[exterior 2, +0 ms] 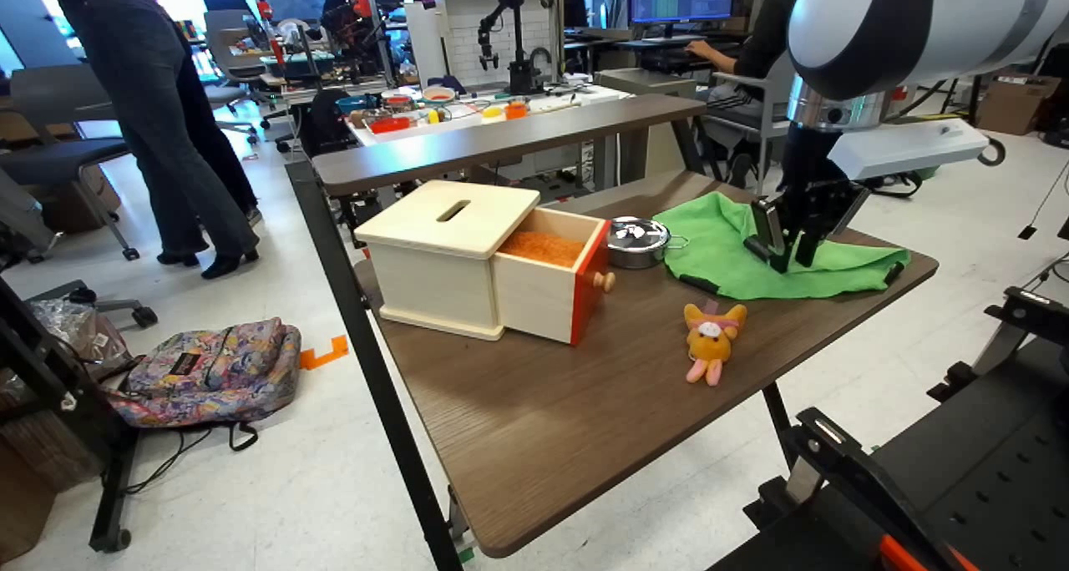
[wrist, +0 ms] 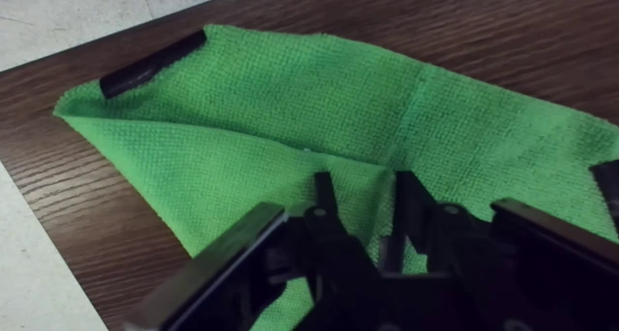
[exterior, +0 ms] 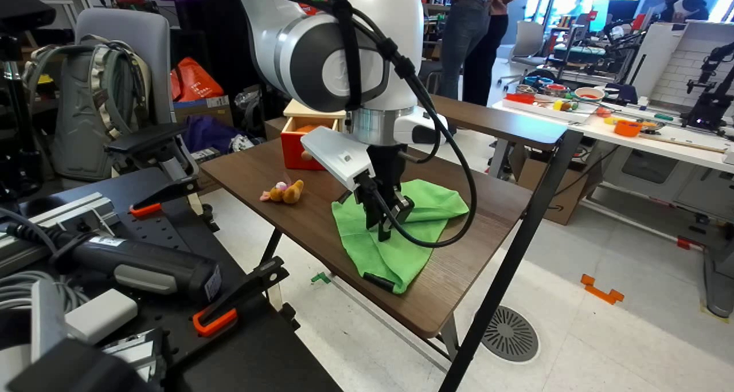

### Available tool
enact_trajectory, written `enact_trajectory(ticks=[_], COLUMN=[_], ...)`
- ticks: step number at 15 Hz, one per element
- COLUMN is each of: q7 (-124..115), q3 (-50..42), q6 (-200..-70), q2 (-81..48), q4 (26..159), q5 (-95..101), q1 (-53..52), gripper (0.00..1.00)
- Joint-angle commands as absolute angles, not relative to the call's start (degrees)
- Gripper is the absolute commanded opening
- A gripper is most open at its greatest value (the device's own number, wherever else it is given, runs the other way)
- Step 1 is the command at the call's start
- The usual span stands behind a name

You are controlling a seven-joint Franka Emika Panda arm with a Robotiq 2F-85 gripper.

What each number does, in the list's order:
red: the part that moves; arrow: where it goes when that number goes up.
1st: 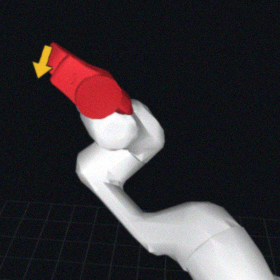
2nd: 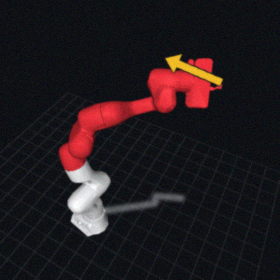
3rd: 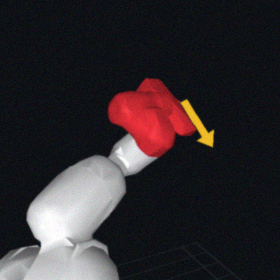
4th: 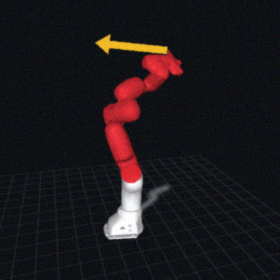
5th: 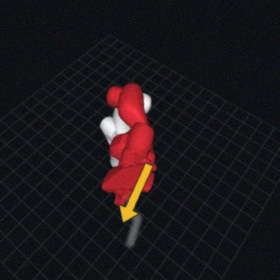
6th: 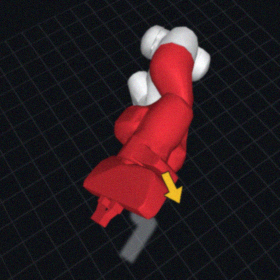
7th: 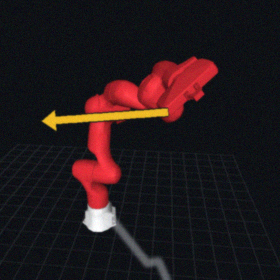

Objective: Unfold the green towel

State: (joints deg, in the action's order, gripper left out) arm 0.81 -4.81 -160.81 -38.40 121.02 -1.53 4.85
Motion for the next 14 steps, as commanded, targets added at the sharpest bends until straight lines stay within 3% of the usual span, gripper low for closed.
enact_trajectory(ticks=[1,2,3,5,10,14], q7=[1.24,1.29,1.56,1.81,2.1,1.88], q3=[-3.75,-3.66,-3.45,-3.05,-2.15,-2.44], q6=[-161.91,-161.91,-162.33,-162.4,-162.04,-162.04], q2=[-39.08,-39.07,-39.05,-38.97,-39.01,-38.1], q4=[120.26,120.27,120.34,120.36,120.16,120.43], q5=[-1.69,-1.75,-1.79,-1.98,-2.31,-1.95], q1=[5.97,6.05,6.24,6.57,7.58,7.43], gripper=[0.7,0.76,0.33,0.36,0.0,0.0])
